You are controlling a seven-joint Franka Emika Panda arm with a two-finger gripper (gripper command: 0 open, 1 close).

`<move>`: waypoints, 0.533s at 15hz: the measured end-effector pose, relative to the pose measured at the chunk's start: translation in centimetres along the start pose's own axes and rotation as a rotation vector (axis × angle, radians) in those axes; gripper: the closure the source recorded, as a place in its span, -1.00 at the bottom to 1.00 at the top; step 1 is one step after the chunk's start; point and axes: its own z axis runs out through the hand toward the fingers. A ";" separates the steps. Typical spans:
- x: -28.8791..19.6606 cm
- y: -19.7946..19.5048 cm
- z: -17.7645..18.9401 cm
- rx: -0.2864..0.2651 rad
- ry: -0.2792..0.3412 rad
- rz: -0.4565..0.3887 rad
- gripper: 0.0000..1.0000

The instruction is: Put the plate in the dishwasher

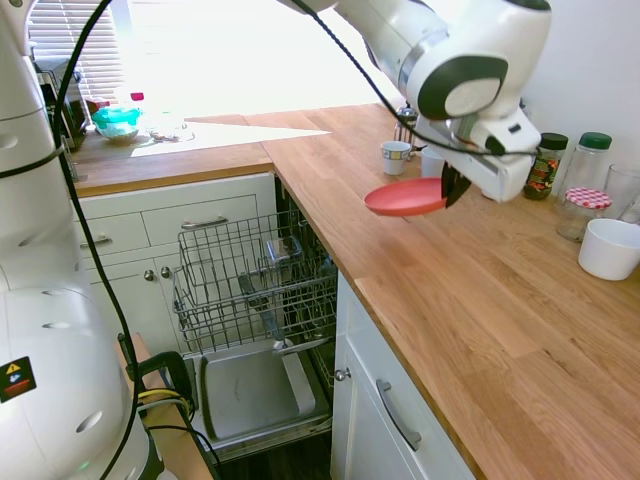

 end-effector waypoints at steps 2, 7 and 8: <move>-2.7 -5.2 -2.9 -0.054 0.046 -0.073 1.00; -18.2 -16.6 -7.6 -0.216 0.210 -0.305 1.00; -20.2 -17.5 -7.6 -0.240 0.229 -0.344 1.00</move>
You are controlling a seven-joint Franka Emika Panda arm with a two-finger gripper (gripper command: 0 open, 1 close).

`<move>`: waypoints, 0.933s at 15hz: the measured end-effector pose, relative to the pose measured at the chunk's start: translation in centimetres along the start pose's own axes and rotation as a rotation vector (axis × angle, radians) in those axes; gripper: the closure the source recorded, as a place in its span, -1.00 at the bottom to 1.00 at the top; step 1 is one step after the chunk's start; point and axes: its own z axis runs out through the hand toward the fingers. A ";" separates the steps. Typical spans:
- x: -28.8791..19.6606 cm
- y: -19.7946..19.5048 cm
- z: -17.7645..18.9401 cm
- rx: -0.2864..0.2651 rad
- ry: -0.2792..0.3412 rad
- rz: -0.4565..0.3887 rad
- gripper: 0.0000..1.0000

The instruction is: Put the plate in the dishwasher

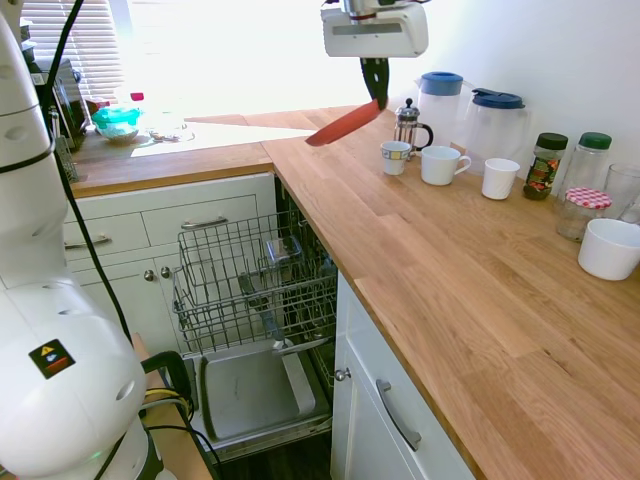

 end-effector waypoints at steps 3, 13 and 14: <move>-2.6 -2.2 -1.5 -0.084 0.084 -0.118 1.00; -29.9 -6.0 8.7 -0.317 0.462 -0.659 1.00; -33.4 -6.1 10.3 -0.315 0.519 -0.710 1.00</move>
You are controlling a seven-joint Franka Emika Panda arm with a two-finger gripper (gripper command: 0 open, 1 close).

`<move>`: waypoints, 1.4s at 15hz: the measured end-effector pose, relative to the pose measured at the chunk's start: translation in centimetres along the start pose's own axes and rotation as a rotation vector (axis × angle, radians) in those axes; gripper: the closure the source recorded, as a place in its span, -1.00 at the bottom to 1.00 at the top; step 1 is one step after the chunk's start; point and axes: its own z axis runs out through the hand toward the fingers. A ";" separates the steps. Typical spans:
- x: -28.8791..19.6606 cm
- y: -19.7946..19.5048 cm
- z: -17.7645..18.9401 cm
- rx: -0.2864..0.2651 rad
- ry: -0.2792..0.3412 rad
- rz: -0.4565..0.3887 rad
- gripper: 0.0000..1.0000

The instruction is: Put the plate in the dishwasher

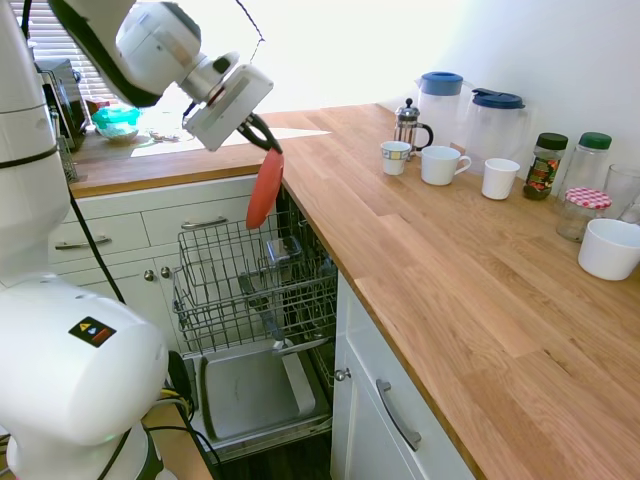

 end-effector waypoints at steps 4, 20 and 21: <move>-7.6 -8.5 -1.6 -0.057 0.197 -0.170 1.00; -15.1 -31.5 5.5 -0.179 0.197 -0.424 -1.00; -15.0 -31.9 4.9 -0.176 0.167 -0.421 -1.00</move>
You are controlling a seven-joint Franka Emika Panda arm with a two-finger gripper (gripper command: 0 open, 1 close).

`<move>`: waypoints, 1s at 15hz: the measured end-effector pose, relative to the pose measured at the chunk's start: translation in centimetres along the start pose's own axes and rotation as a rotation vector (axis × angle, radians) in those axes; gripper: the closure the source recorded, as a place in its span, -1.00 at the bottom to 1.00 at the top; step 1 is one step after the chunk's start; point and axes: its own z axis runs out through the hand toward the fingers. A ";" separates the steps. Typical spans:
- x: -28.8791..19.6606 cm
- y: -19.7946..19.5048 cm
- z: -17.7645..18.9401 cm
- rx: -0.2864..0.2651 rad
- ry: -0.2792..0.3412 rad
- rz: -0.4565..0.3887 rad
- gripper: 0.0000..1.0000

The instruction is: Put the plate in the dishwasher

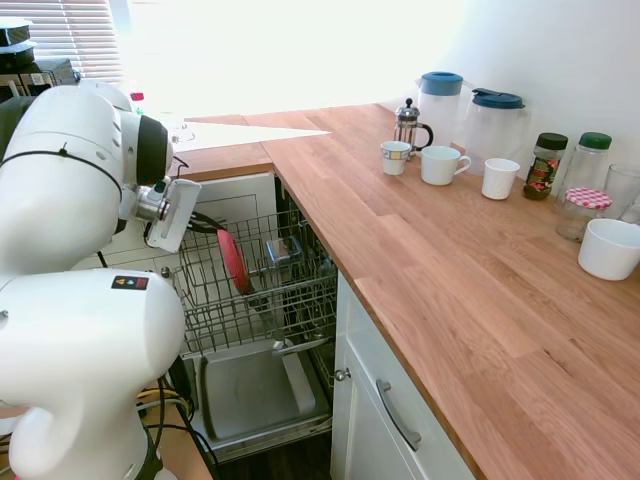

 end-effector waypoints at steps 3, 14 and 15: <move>2.2 1.4 -0.7 0.030 -0.113 0.010 -1.00; 8.8 9.2 -0.3 0.106 -0.416 0.020 -1.00; 9.4 10.5 -1.1 0.117 -0.444 0.024 -1.00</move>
